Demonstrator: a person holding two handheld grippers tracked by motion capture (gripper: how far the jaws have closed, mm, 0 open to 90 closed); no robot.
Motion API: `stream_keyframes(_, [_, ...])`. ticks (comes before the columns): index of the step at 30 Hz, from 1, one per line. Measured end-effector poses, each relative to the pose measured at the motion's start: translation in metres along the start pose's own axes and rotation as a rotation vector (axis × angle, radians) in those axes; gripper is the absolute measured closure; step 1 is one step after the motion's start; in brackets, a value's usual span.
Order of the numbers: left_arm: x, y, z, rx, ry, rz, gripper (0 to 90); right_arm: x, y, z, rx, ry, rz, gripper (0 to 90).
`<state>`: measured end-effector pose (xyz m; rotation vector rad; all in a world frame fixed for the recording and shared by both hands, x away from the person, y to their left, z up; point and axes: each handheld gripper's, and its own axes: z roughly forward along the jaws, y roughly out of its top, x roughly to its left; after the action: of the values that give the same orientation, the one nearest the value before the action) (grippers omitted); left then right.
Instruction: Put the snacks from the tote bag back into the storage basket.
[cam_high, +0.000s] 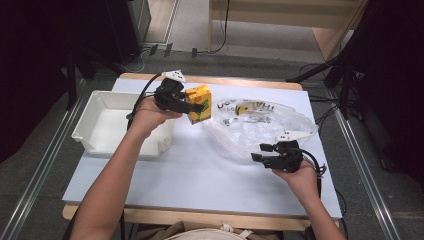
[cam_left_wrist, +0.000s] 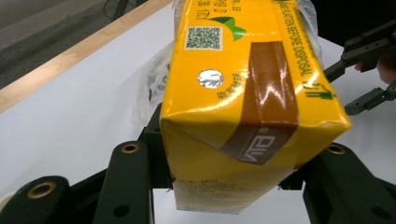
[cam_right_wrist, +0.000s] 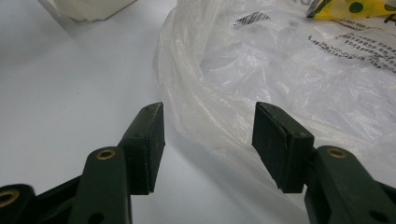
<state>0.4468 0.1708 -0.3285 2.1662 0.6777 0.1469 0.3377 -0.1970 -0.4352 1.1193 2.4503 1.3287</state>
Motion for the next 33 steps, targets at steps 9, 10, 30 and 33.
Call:
stream_keyframes(9, [0.006,-0.004,-0.01,-0.009,0.015,-0.017,51.5,0.002,0.003,0.002,-0.002,0.011,-0.008,45.5])
stream_keyframes(10, [0.006,-0.005,-0.011,-0.008,0.017,-0.018,51.5,0.002,0.003,0.002,0.0,0.013,-0.007,45.5])
stream_keyframes(30, [0.02,-0.022,-0.03,-0.016,0.072,-0.055,51.6,0.004,0.012,0.012,0.01,0.046,-0.032,45.5])
stream_keyframes(33, [0.022,-0.025,-0.033,-0.018,0.079,-0.066,51.5,0.004,0.013,0.014,0.009,0.051,-0.04,45.5])
